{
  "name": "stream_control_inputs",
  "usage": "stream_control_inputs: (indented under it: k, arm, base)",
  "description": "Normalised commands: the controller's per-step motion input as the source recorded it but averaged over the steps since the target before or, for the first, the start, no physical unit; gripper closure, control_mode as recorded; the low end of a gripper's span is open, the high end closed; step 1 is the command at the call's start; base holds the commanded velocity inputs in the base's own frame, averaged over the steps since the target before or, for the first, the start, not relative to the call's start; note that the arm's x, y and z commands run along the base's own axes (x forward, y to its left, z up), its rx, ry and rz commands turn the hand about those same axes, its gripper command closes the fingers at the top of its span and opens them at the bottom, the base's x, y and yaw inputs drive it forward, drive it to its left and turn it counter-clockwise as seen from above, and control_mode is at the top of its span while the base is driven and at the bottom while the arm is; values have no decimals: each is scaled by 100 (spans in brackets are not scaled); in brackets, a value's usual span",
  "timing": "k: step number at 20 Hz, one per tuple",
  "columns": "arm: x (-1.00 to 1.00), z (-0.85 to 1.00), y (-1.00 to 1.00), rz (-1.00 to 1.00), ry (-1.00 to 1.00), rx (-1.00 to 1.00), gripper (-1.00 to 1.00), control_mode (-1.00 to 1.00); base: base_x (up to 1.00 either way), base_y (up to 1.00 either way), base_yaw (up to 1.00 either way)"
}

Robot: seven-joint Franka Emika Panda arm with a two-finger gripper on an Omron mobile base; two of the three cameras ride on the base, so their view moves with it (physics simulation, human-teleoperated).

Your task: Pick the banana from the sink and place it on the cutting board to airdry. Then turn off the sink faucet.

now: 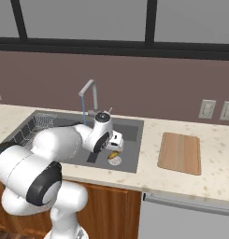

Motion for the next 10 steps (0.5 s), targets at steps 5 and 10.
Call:
stream_control_inputs:
  k: [5, 10]
  arm:
    - [22, -20, -1, 0, 0, 1, -100, -100]
    - [19, -20, -6, 0, 0, 1, -100, -100]
  base:
    - [0, 0, 0]
    - [0, 0, 0]
